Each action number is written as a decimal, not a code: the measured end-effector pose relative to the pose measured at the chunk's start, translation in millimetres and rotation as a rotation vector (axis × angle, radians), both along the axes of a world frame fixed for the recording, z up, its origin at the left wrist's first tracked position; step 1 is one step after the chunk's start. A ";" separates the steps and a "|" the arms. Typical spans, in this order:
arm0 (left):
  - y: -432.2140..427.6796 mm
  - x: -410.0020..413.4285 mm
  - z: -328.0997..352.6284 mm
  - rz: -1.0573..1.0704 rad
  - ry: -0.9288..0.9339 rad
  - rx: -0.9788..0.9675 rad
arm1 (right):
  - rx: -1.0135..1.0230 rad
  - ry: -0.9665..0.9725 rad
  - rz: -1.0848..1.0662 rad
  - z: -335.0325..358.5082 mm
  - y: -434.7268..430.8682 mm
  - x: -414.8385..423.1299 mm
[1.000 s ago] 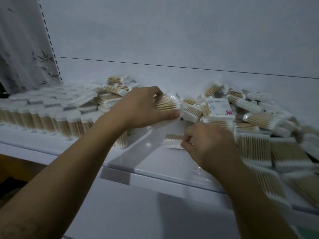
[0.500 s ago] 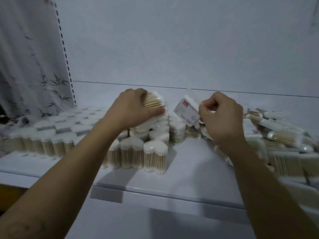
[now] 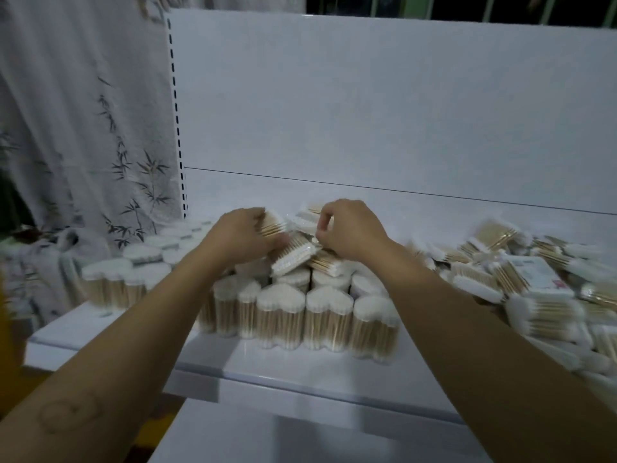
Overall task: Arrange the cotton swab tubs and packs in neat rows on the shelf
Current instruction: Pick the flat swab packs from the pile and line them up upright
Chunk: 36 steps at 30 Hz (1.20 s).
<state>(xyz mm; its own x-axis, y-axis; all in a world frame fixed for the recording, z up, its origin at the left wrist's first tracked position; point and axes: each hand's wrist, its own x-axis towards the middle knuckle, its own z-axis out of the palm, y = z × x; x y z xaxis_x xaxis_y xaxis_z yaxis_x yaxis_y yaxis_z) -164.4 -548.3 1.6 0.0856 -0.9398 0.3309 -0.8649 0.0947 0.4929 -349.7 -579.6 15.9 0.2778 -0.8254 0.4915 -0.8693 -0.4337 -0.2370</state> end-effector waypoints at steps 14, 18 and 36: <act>-3.0 27.4 -16.9 -0.051 -0.125 -0.081 | 0.053 -0.042 0.065 -5.6 32.9 -15.2; 1.9 9.0 -16.1 -0.088 -0.140 -0.234 | 0.038 -0.040 0.064 -11.3 43.1 -31.3; 8.9 -195.0 -13.5 -0.622 -0.472 -0.318 | -0.018 0.150 -0.342 -7.9 95.5 -214.1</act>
<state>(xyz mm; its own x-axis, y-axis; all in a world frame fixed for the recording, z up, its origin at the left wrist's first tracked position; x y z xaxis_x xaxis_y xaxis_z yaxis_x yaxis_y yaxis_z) -359.4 -539.4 -12.0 -0.6305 -0.6259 0.4591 -0.7179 0.6951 -0.0383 -563.8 -484.0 8.0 0.0579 -0.8745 0.4816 -0.9892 -0.1153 -0.0905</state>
